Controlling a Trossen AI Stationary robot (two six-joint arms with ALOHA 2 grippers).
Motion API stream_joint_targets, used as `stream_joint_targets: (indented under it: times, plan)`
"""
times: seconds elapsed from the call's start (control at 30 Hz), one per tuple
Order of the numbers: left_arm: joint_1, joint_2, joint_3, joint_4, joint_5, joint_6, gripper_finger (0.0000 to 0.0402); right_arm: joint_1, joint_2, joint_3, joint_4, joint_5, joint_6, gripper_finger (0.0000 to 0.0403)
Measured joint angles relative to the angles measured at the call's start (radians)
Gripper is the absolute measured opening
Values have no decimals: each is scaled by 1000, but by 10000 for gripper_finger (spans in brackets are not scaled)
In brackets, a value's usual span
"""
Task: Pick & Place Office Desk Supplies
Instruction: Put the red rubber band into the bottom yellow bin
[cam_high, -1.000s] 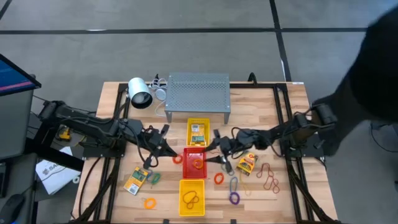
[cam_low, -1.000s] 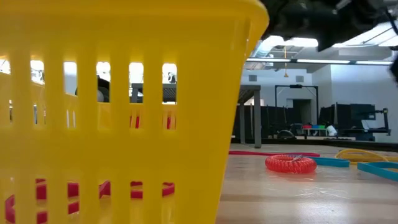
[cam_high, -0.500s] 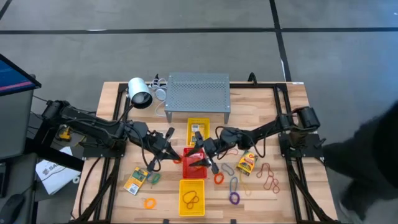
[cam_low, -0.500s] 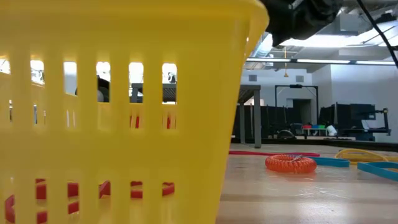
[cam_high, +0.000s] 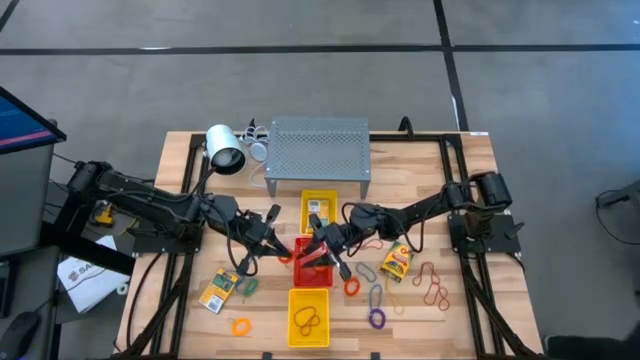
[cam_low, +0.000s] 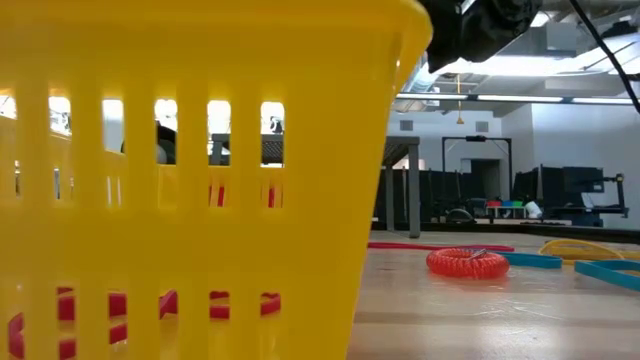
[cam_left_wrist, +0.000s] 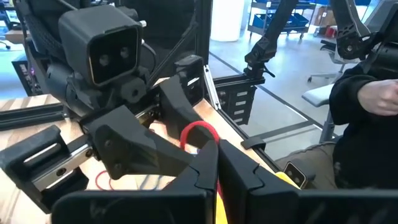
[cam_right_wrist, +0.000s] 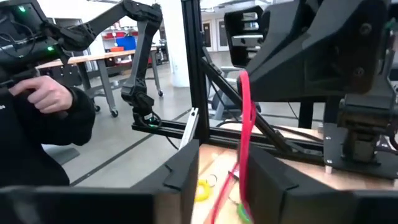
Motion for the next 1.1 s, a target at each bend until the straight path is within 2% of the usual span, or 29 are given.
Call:
stream_joint_targets:
  times: [0.2,0.97,1.1]
  plan:
    - [0,0,0,0,0,0,0,0,0,0,-7,0,0,8]
    - [3,0,0,0,-38,0,8,0,0,0,-33,-5,-8,1]
    - [3,0,0,0,-38,0,23,0,0,0,-33,-6,-8,0]
